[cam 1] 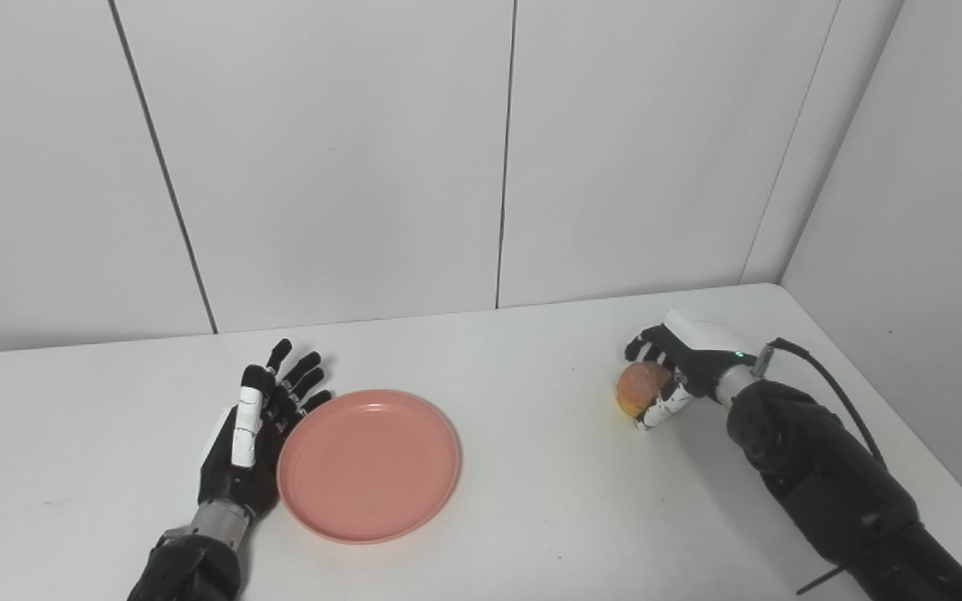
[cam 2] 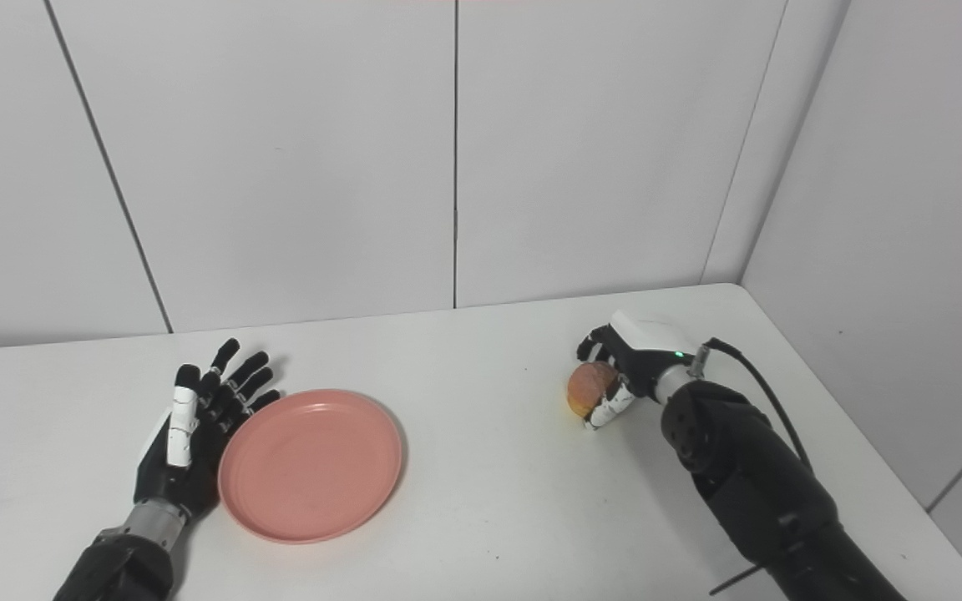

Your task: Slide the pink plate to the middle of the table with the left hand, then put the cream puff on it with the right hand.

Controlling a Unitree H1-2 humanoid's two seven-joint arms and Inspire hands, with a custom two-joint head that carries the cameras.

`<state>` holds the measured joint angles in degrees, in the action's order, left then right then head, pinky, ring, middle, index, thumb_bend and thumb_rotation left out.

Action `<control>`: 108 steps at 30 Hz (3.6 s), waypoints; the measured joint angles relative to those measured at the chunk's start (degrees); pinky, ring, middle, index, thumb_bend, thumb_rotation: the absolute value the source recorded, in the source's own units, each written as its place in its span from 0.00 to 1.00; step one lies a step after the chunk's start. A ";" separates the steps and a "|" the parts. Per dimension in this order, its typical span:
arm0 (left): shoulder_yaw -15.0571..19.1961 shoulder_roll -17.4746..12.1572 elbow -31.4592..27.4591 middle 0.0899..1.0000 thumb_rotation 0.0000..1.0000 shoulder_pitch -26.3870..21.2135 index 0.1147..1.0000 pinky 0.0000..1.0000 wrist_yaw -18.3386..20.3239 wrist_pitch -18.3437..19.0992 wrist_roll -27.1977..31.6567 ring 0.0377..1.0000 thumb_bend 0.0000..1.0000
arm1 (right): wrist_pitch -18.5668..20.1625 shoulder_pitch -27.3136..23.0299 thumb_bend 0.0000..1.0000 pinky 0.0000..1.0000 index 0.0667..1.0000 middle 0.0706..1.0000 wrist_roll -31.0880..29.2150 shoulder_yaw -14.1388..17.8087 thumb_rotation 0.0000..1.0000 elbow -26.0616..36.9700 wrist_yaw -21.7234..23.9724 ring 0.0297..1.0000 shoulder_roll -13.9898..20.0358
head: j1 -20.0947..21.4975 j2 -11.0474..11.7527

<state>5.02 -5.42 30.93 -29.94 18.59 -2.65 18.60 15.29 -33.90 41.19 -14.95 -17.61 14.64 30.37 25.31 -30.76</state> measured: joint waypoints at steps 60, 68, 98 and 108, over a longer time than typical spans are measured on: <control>-2.52 6.25 -3.35 0.84 0.87 1.44 0.93 0.78 -5.36 1.39 -3.93 0.87 0.91 | -6.05 -2.02 0.53 0.34 0.45 0.44 -3.03 0.62 0.00 23.07 4.75 0.39 -0.71 | -24.24 0.26; -3.14 6.69 -3.25 0.83 0.86 1.46 0.93 0.76 -5.83 1.11 -4.69 0.86 0.95 | -7.47 -2.03 0.53 0.34 0.46 0.44 -4.83 0.82 0.00 23.08 4.76 0.40 -1.49 | -28.04 0.35; -3.51 7.52 -2.47 0.84 0.87 1.62 0.93 0.74 -5.72 -0.54 -5.29 0.84 0.94 | -7.79 -6.81 0.52 0.39 0.43 0.47 -0.93 -4.61 0.00 22.42 7.38 0.45 -13.14 | -24.87 -0.62; -3.23 6.53 -3.71 0.84 0.86 1.87 0.94 0.78 -5.02 0.73 -4.60 0.86 0.92 | -7.88 -7.02 0.53 0.31 0.46 0.41 2.46 -9.20 0.00 14.80 7.49 0.36 -16.99 | -21.53 -0.88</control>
<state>1.79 1.11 27.22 -28.08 13.57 -1.91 14.00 7.41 -40.92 43.65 -24.15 -2.82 22.13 13.39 3.78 -31.64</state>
